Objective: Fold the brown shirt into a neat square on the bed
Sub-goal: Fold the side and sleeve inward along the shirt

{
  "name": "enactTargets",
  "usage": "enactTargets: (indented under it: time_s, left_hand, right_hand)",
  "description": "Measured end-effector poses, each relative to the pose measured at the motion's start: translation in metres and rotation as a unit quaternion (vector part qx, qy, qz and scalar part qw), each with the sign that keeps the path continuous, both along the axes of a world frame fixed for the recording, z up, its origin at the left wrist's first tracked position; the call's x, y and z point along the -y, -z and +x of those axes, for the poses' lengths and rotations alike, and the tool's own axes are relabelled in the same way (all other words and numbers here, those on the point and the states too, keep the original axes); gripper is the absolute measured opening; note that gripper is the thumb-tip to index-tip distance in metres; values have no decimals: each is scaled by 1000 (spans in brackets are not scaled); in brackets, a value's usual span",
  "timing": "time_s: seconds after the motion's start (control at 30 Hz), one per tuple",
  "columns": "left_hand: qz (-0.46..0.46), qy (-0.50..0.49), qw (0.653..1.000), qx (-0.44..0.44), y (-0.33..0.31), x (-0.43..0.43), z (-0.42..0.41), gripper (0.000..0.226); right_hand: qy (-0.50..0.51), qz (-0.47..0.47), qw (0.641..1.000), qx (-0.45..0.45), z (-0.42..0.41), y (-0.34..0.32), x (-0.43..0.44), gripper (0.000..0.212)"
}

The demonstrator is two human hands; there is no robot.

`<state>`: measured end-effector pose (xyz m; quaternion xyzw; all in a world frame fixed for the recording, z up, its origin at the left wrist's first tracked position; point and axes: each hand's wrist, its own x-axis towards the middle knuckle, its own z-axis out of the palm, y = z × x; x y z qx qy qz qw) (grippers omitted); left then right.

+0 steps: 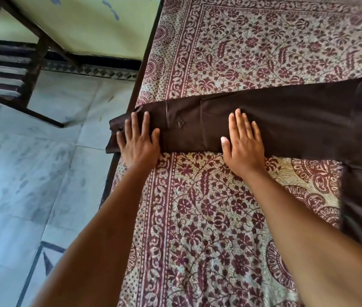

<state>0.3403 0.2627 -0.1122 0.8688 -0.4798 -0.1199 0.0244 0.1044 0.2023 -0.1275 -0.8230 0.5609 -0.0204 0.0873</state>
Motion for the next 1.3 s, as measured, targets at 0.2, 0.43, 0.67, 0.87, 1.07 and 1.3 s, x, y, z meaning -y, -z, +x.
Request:
enactTargets:
  time_s: [0.2,0.43,0.67,0.87,1.07,1.3]
  left_hand:
    - [-23,-6,1000,-14,-36,-34,14,58]
    - [-133,92,979,-121,-103,-74,-90,63]
    - [-111,162,964,-176,-165,-122,-220,64]
    - [-136,179,954,-200,-219,-166,-322,66]
    - [-147,161,957,-193,-263,-205,-428,67]
    - [-103,154,965,-183,-279,-206,-496,66]
  right_hand:
    - [46,81,994,64,-10,-34,-10,59]
    - [169,-37,953,250,-88,-100,-85,64]
    - [197,-65,944,257,-200,-166,-146,55]
    - [169,-93,928,318,-297,-211,-208,47]
    - [159,-86,916,359,-401,-246,-262,47]
    - [180,-55,930,316,-484,-254,-264,48]
